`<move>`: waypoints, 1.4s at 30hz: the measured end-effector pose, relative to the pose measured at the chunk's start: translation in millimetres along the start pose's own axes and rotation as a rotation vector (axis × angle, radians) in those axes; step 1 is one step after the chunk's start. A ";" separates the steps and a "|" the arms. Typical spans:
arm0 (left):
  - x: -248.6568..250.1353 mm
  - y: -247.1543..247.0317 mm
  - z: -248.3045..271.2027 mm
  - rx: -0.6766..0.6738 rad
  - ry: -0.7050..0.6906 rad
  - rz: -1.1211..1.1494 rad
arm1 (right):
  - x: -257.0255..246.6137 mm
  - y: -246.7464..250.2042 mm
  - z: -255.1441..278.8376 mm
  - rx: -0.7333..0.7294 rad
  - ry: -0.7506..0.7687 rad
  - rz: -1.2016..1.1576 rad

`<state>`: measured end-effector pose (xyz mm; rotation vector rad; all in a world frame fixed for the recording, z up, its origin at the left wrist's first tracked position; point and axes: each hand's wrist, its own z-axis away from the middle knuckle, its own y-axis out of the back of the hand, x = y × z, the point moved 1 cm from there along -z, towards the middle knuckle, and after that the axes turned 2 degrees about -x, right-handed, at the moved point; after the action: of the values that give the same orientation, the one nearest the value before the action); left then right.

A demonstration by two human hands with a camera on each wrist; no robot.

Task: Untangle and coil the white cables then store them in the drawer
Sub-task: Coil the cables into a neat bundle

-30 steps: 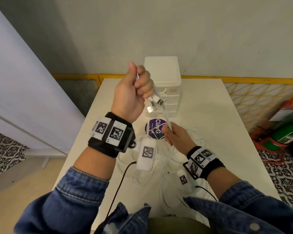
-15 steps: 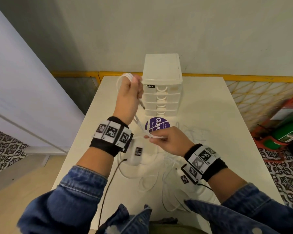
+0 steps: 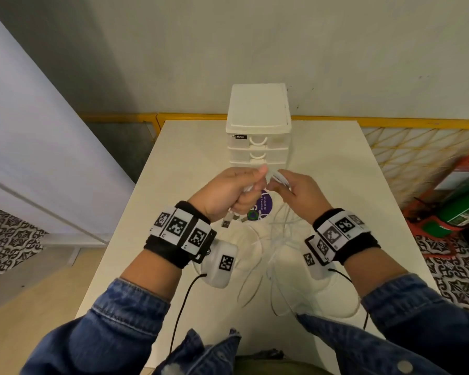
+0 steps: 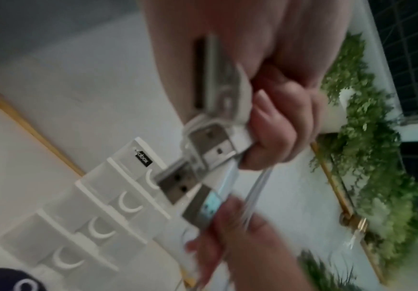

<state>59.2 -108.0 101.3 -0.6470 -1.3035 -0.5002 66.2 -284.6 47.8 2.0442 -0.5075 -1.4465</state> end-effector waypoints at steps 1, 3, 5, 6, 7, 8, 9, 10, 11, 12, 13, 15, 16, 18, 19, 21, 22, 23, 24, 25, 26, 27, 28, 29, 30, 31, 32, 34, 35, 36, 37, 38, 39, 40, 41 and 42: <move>4.5 0.6 -0.2 0.018 -0.030 0.042 | 5.9 -4.1 1.9 -0.008 -0.042 0.004; 14.3 4.3 0.0 0.063 -0.093 0.111 | 17.0 -11.0 6.5 -0.013 -0.111 0.004; 21.2 9.5 0.3 0.101 -0.135 0.161 | 24.2 -13.8 12.1 -0.034 -0.188 -0.013; 22.8 11.9 0.7 0.117 -0.145 0.174 | 25.5 -14.3 15.0 -0.045 -0.219 -0.035; 23.3 13.9 0.8 0.129 -0.154 0.180 | 27.4 -14.8 17.3 -0.059 -0.241 -0.053; 23.4 15.6 1.2 0.136 -0.168 0.191 | 26.8 -13.8 19.1 -0.079 -0.251 -0.057; 24.4 17.4 2.0 0.138 -0.186 0.212 | 28.1 -12.8 20.4 -0.111 -0.265 -0.039; 26.8 19.8 3.1 0.142 -0.207 0.234 | 29.1 -10.9 21.8 -0.151 -0.286 -0.016; 30.6 22.3 4.2 0.157 -0.219 0.237 | 31.0 -8.7 23.5 -0.185 -0.322 0.000; 35.1 25.1 5.6 0.186 -0.218 0.209 | 32.4 -6.4 25.3 -0.198 -0.359 -0.004; 39.3 27.1 7.1 0.222 -0.203 0.153 | 33.3 -3.9 26.9 -0.176 -0.387 -0.035; 45.0 27.2 9.1 0.278 -0.162 0.027 | 27.3 3.5 26.7 -0.050 -0.371 -0.160; 45.4 25.1 8.9 0.289 -0.140 -0.019 | 19.0 7.0 24.7 0.023 -0.320 -0.223; 43.2 17.1 6.8 0.273 -0.100 -0.059 | -1.4 10.4 15.0 0.102 -0.192 -0.307; 41.6 11.8 5.0 0.251 -0.085 -0.060 | -12.2 9.0 8.8 0.095 -0.136 -0.329; 39.4 2.2 1.2 0.195 -0.071 -0.065 | -29.5 2.3 -1.8 0.062 -0.074 -0.345; 39.6 -1.4 0.2 0.166 -0.071 -0.067 | -34.8 -0.9 -5.9 0.072 -0.067 -0.349; 39.6 -3.8 -0.1 0.145 -0.070 -0.074 | -38.9 -1.4 -8.5 0.107 -0.079 -0.371; 39.2 -4.6 0.8 0.131 -0.065 -0.095 | -40.3 1.0 -9.9 0.163 -0.094 -0.404; 37.6 -4.4 2.0 0.123 -0.054 -0.134 | -39.9 6.3 -11.1 0.233 -0.091 -0.435; 34.7 -3.7 3.5 0.118 -0.037 -0.190 | -39.7 14.6 -12.2 0.302 -0.059 -0.455; 31.0 -3.5 5.5 0.108 -0.012 -0.246 | -39.0 23.9 -14.9 0.356 -0.014 -0.443; 26.5 -4.1 7.2 0.089 0.015 -0.278 | -39.2 33.1 -18.1 0.373 0.031 -0.398; 22.7 -5.8 8.5 0.054 0.032 -0.267 | -40.1 39.8 -21.3 0.364 0.065 -0.342; 19.9 -8.1 8.9 0.004 0.032 -0.212 | -40.3 43.7 -24.0 0.338 0.082 -0.287; 19.8 -11.0 8.5 -0.055 0.013 -0.118 | -39.6 44.2 -25.9 0.304 0.078 -0.233; 23.0 -13.9 8.1 -0.111 -0.017 -0.002 | -37.8 41.9 -26.2 0.259 0.064 -0.183; 34.4 -17.4 5.7 -0.178 -0.111 0.215 | -33.7 28.8 -23.8 0.148 -0.015 -0.107; 40.8 -18.0 4.0 -0.192 -0.175 0.301 | -32.4 19.9 -20.8 0.100 -0.064 -0.082; 46.8 -17.9 2.0 -0.193 -0.248 0.378 | -30.6 9.5 -17.0 0.061 -0.107 -0.081; 51.8 -16.3 -0.2 -0.181 -0.324 0.451 | -30.6 0.1 -13.3 0.038 -0.144 -0.108; 55.6 -13.7 -2.2 -0.158 -0.390 0.521 | -29.5 -8.6 -9.5 0.026 -0.171 -0.150; 59.1 -10.5 -3.9 -0.132 -0.443 0.588 | -27.7 -16.7 -5.3 0.015 -0.196 -0.185; 62.0 -5.9 -5.4 -0.102 -0.489 0.645 | -25.7 -23.6 -0.5 0.006 -0.211 -0.216; 65.0 -0.4 -6.0 -0.066 -0.538 0.685 | -23.9 -29.9 4.3 -0.003 -0.212 -0.239; 68.2 5.7 -5.8 -0.019 -0.592 0.705 | -21.9 -34.8 8.4 -0.011 -0.205 -0.256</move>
<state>81.0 -106.5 166.4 -1.2632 -1.4953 0.2840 50.0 -246.9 38.9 2.0197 -0.3250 -1.8185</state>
